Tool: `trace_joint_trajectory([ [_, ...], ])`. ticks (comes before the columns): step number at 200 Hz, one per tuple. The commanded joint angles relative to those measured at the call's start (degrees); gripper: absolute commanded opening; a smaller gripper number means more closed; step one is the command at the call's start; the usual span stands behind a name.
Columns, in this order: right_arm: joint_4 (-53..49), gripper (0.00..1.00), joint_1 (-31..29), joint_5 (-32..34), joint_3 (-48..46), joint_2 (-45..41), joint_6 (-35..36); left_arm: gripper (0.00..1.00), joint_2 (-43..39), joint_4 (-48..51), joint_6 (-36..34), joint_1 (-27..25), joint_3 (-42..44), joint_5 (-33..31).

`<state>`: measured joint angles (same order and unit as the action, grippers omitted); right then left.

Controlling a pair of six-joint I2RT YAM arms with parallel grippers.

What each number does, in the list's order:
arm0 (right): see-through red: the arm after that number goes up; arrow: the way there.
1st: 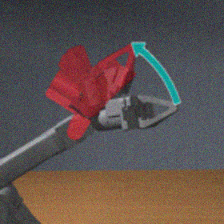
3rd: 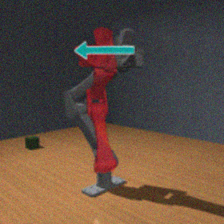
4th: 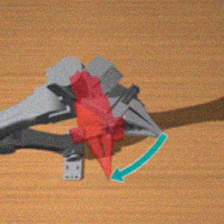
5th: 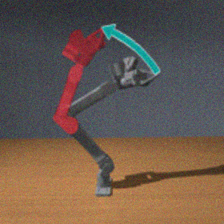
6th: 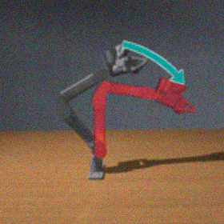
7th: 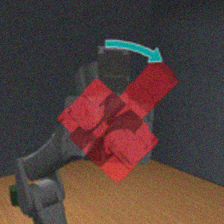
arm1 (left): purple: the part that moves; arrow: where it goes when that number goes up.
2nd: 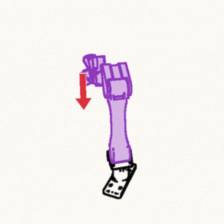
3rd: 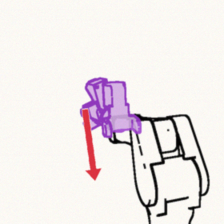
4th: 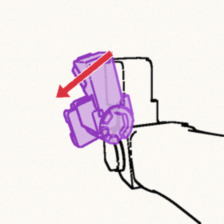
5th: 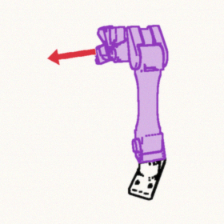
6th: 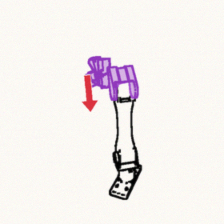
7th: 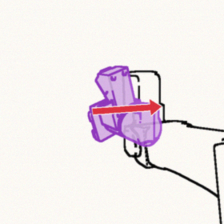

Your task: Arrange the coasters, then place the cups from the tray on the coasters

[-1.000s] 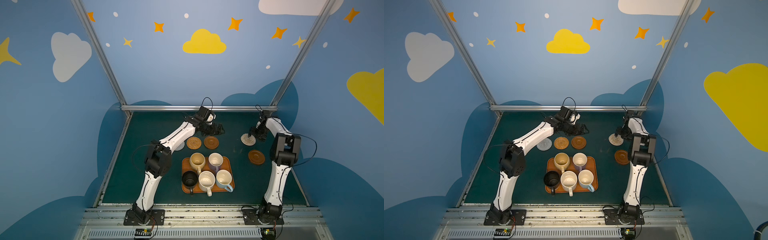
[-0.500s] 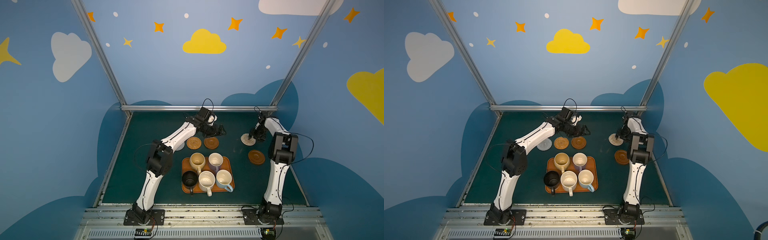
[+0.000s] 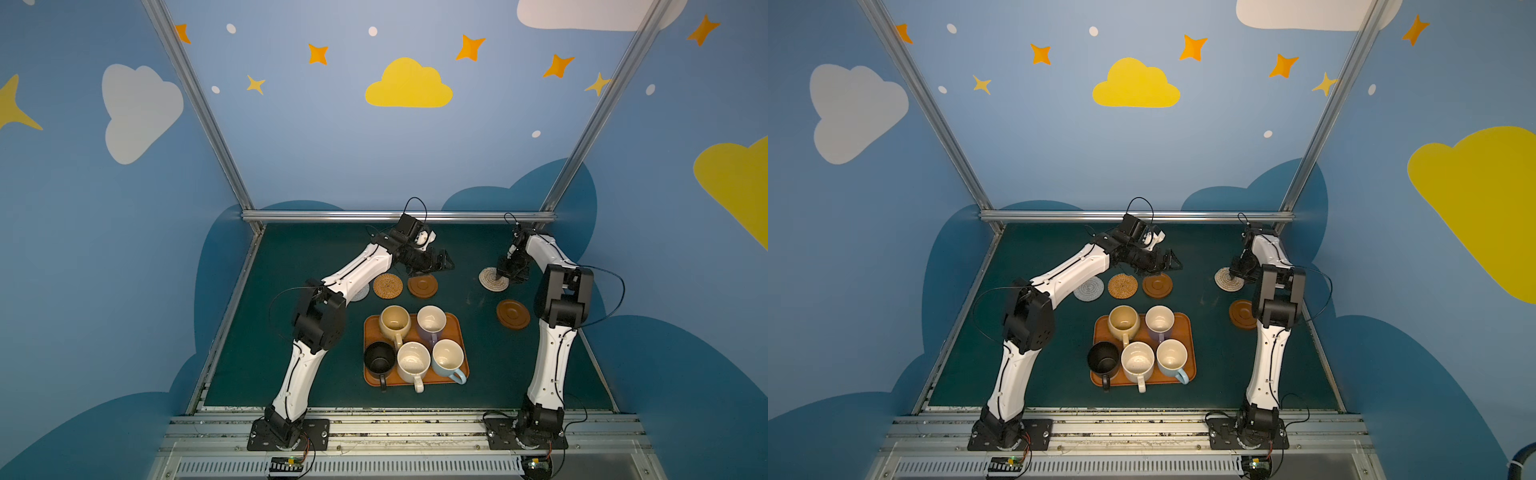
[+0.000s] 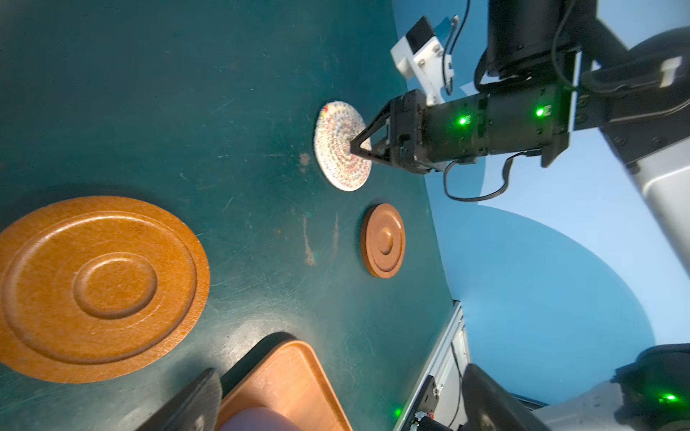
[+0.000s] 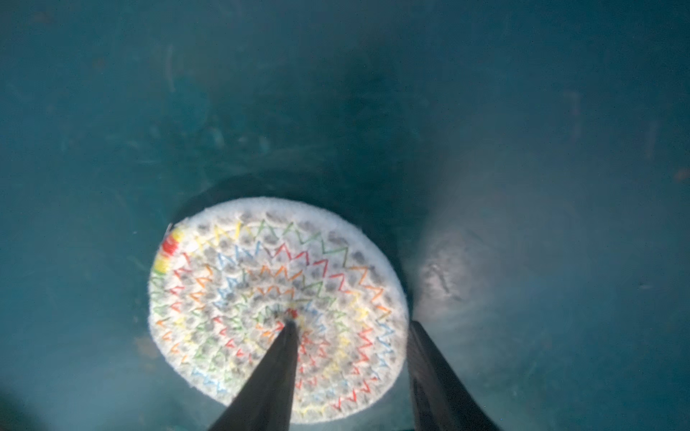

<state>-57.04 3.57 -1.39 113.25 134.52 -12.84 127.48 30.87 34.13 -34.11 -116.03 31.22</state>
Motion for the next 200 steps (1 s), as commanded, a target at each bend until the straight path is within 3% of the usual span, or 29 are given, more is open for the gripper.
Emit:
trace_joint_trajectory([
  [1, -2.63, 0.46, -2.23, -1.07, 0.49, 0.57, 0.28, 1.0, -2.46, -2.88, 1.76, 1.12, 2.83, 2.26],
  [135, -2.23, 0.44, -11.7, -2.12, -4.74, -4.87, -1.16, 1.0, -9.18, -3.15, 0.94, 1.5, 10.33, -2.71],
  [200, -3.88, 0.44, -15.77, -2.22, -1.58, -3.13, -2.86, 1.0, -11.95, -4.11, 1.03, 1.43, 13.62, -3.01],
])
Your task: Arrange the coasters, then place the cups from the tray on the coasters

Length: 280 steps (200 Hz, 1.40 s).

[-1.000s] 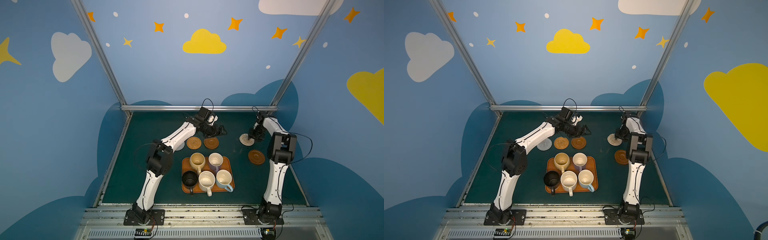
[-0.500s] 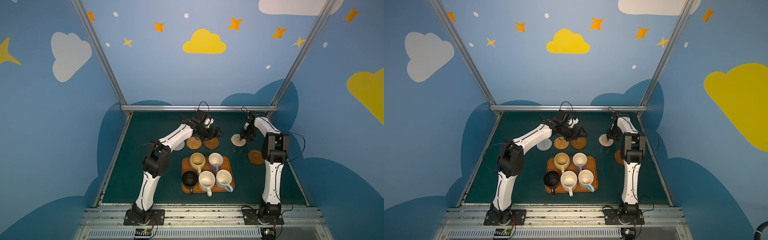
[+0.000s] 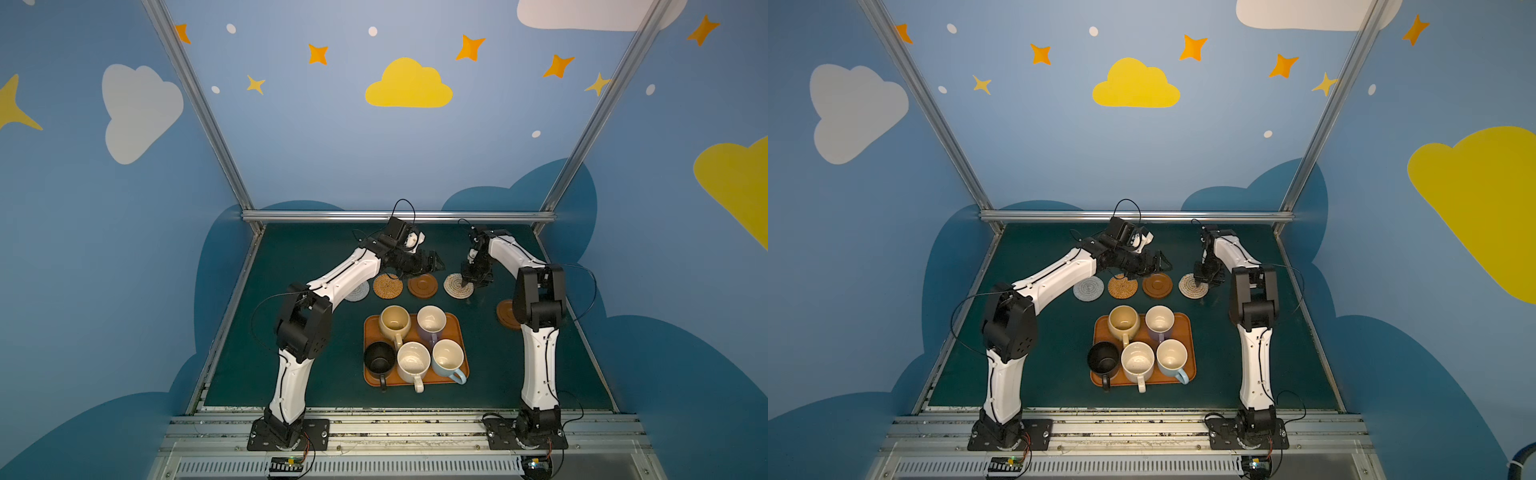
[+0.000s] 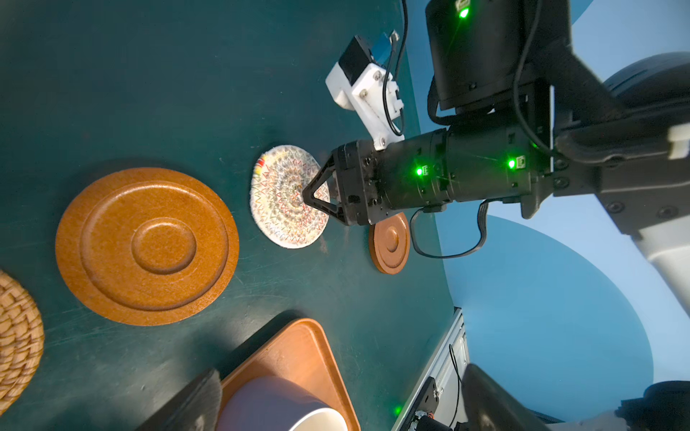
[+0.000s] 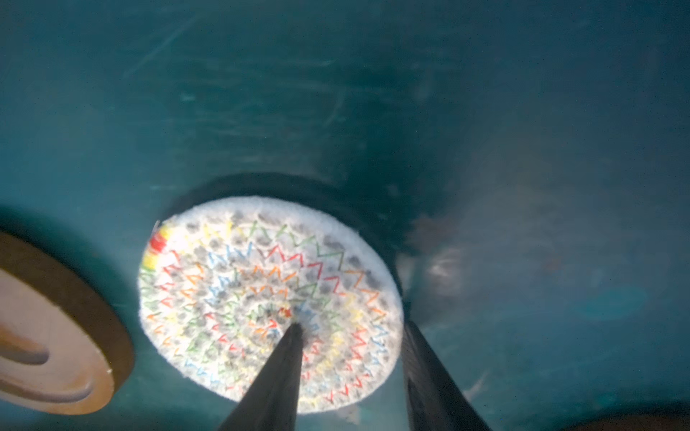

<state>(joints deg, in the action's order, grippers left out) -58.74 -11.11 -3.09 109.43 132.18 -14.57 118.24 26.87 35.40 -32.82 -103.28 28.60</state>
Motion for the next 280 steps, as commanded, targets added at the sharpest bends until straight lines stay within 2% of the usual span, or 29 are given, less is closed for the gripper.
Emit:
trace_joint_trajectory([
  [1, -2.22, 0.44, -1.13, -0.42, 2.31, -0.7, -1.15, 1.0, -2.77, -0.09, -0.24, 0.13, 0.93, -0.43],
  [55, -1.99, 0.45, -1.45, 1.03, 4.3, -1.87, -2.72, 1.0, -4.08, 0.96, -1.02, 0.21, 1.51, -1.09],
  [105, -2.02, 0.51, -1.48, 2.8, 3.42, -9.64, -3.05, 1.0, -5.03, 1.6, -1.44, 0.21, 1.46, -1.69],
  [117, -0.29, 0.6, -1.54, 3.21, 0.27, -13.47, -3.44, 1.0, -5.8, 2.2, -1.94, 0.21, 1.18, -2.33],
  [128, 1.44, 0.77, -1.52, 3.61, -3.16, -17.57, -3.71, 1.0, -6.7, 2.79, -2.58, 0.25, 1.12, -2.96],
  [136, 2.36, 0.83, -1.47, 3.65, -5.18, -19.92, -3.8, 1.0, -7.31, 3.28, -2.85, 0.21, 1.07, -3.21],
  [147, 3.01, 0.86, -1.17, 3.45, -7.94, -23.49, -4.03, 1.0, -8.09, 4.18, -3.06, 0.17, 0.99, -3.31],
  [172, 4.47, 0.88, 0.29, 4.35, -15.1, -30.95, -6.99, 1.0, -10.1, 6.38, -3.57, -0.47, 0.72, -3.59],
  [191, 11.02, 0.88, 1.59, 4.77, -24.88, -39.79, -6.89, 1.0, -11.64, 7.23, -4.43, -1.34, 0.96, -4.21],
  [209, 17.04, 0.89, 2.68, 7.42, -33.34, -46.94, -3.82, 1.0, -12.02, 1.45, 1.34, -1.11, 2.71, 3.03],
  [221, 21.13, 0.9, 3.83, 10.14, -38.74, -50.52, -6.44, 1.0, -11.92, 1.34, 0.9, -2.46, 1.26, 2.68],
  [240, 21.77, 0.91, 7.61, 5.94, -43.33, -53.86, -7.49, 1.0, -10.56, 7.89, -4.47, -5.1, -4.33, -2.15],
  [263, 22.0, 0.91, 10.55, 3.15, -47.27, -55.87, -7.84, 1.0, -9.16, 6.4, -1.38, -5.79, -3.77, 0.22],
  [280, 21.7, 0.91, 12.06, 2.85, -48.96, -56.24, -7.6, 1.0, -9.24, 5.91, -1.42, -7.41, -2.82, -2.14],
])
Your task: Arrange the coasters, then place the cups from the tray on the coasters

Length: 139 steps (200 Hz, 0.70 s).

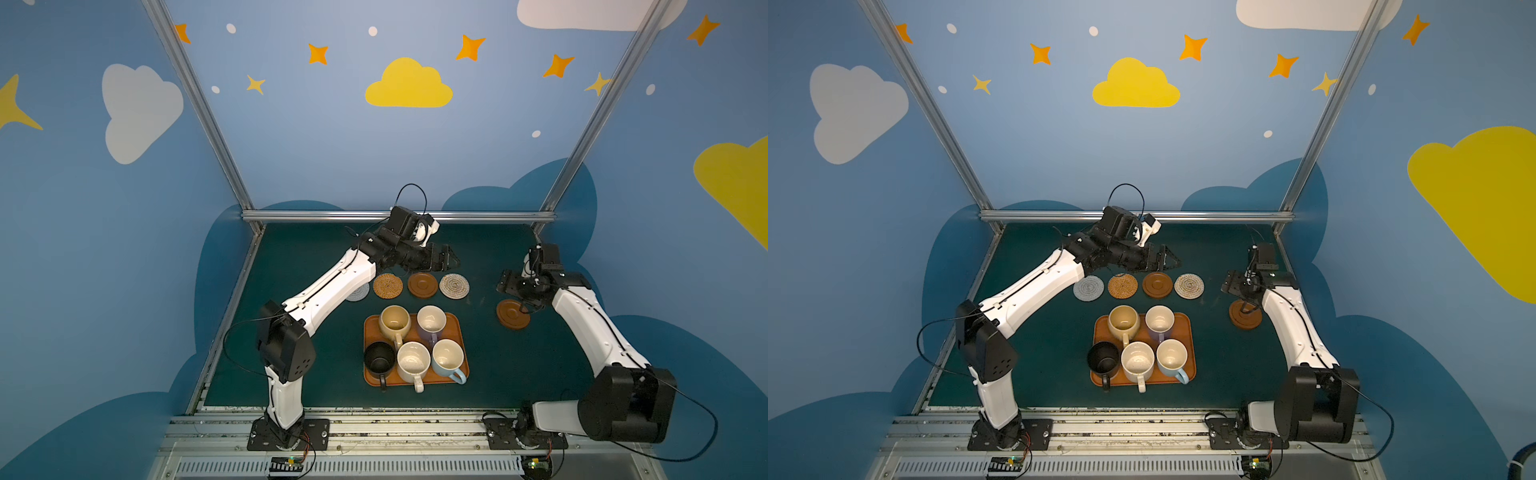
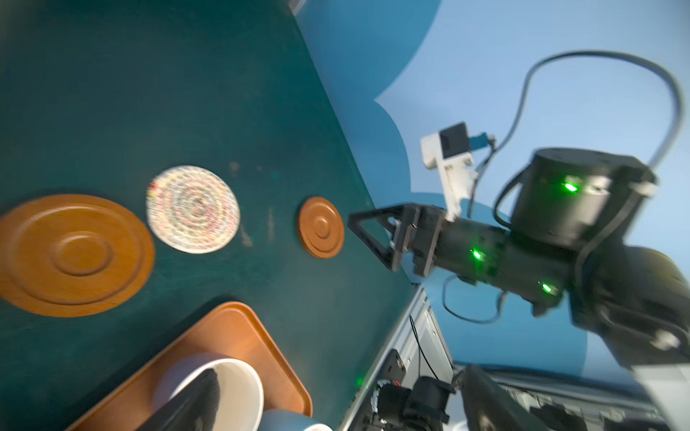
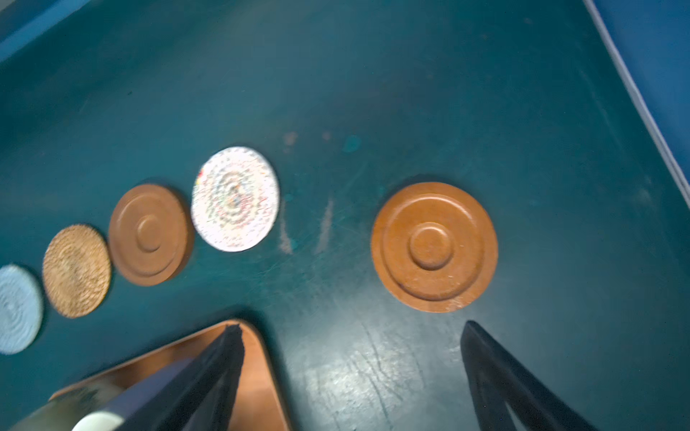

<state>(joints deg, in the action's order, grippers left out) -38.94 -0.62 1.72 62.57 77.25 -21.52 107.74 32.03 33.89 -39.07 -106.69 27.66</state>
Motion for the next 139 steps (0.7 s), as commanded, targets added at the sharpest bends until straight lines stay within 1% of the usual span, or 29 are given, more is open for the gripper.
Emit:
trace_joint_trajectory([
  [1, 1.87, 0.91, 1.67, -1.97, -2.14, -1.36, -0.64, 1.0, 1.25, 0.75, 0.11, -1.26, 0.6, -1.38],
  [11, 2.34, 0.9, 2.47, -1.8, -3.17, -1.33, -0.63, 1.0, 1.15, 0.5, -0.09, -2.3, 0.87, -3.44],
  [22, 2.61, 0.9, 3.67, -1.98, -3.9, -0.98, -0.29, 0.99, 1.47, -0.28, -0.46, -3.21, 0.77, -3.13],
  [32, 3.28, 0.9, 4.6, -2.31, -4.78, -0.48, -0.34, 1.0, 2.58, 0.9, -0.79, -3.76, -0.65, -3.09],
  [50, 5.11, 0.9, 6.84, -3.75, -6.57, 0.11, -1.83, 1.0, 4.28, 4.36, -1.31, -4.62, -3.36, -5.85],
  [70, 6.09, 0.89, 9.28, -5.49, -7.54, 1.75, -3.12, 1.0, 4.32, 3.43, -1.71, -5.02, -2.69, -6.68],
  [80, 5.49, 0.87, 10.05, -4.97, -7.19, 2.98, -2.48, 1.0, 4.47, 3.26, -1.46, -5.14, -2.6, -6.14],
  [96, 2.76, 0.82, 10.77, -2.28, -5.26, 5.42, -1.22, 1.0, 4.95, 3.47, -1.4, -5.22, -2.97, -5.64],
  [112, 1.39, 0.8, 11.87, -1.53, -4.16, 7.67, 0.04, 1.0, 5.58, 4.11, -1.11, -5.31, -3.66, -5.35],
  [139, -1.37, 0.78, 14.06, -6.64, -1.58, 11.45, 0.17, 1.0, 6.78, 4.53, -0.56, -6.15, -4.98, -5.3],
])
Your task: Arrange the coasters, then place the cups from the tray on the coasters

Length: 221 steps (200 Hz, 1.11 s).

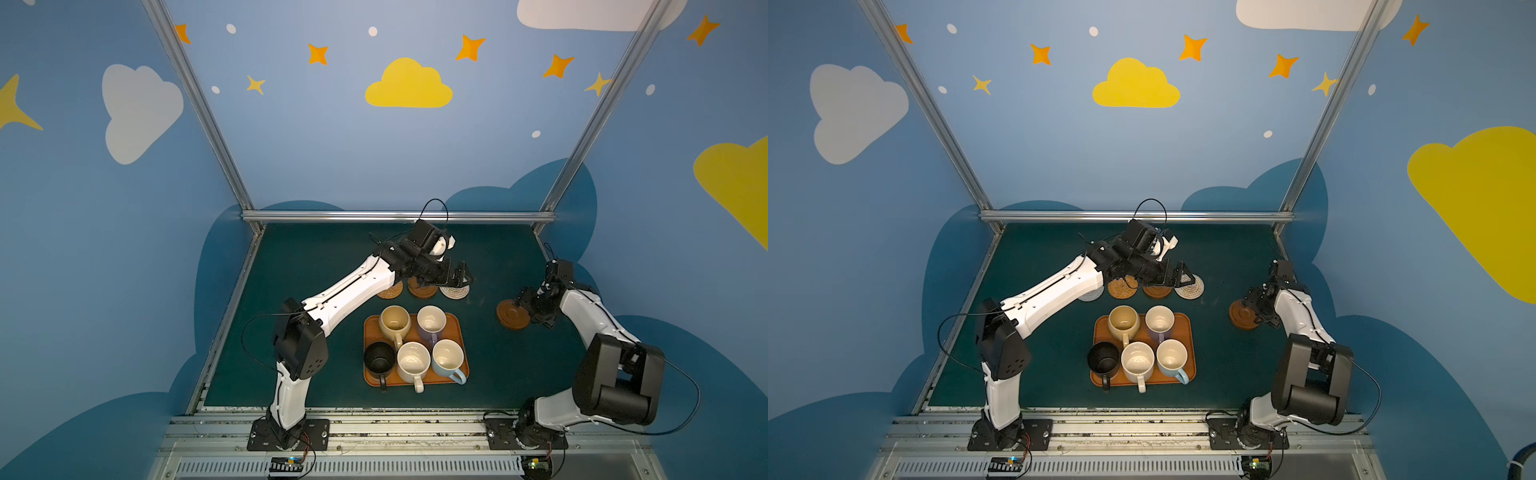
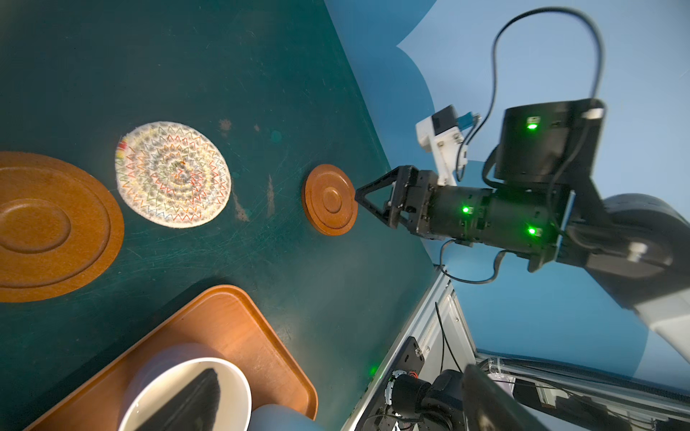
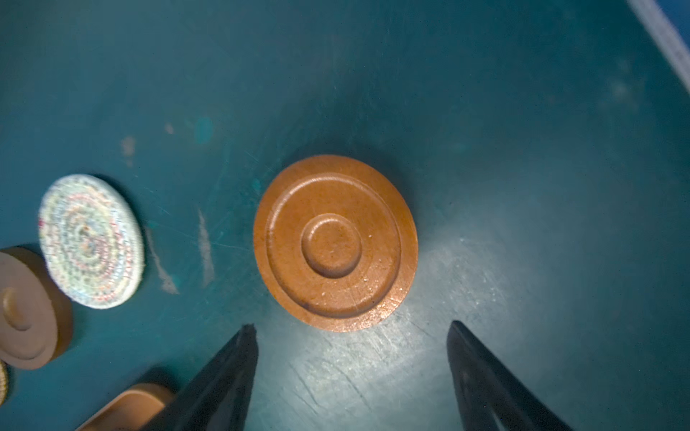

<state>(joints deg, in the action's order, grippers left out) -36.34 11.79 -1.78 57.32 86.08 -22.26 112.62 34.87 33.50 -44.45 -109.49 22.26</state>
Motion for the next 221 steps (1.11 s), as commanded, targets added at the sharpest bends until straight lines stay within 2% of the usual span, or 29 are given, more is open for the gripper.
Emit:
trace_joint_trajectory([
  [1, -4.21, 0.77, 1.69, -3.32, 3.76, 2.87, 0.91, 1.0, 1.95, 1.73, -0.22, -0.79, -2.2, 0.04],
  [27, -5.39, 0.72, 1.92, -4.52, 5.58, 6.91, 1.15, 1.0, 3.18, 1.69, -0.17, -1.16, -2.83, 0.38],
  [76, -5.42, 0.6, 1.68, -1.69, 6.17, 9.65, 1.52, 1.0, 3.57, 0.61, 0.22, -1.15, -2.68, 0.87],
  [186, -6.32, 0.56, -0.63, 1.69, 8.88, 16.02, 1.31, 1.0, 2.94, 0.11, -0.33, -0.95, -1.62, 0.57],
  [221, -7.08, 0.5, -0.72, 1.78, 10.63, 17.92, 0.49, 1.0, 2.78, 0.11, -0.45, -0.82, -1.51, 0.58],
])
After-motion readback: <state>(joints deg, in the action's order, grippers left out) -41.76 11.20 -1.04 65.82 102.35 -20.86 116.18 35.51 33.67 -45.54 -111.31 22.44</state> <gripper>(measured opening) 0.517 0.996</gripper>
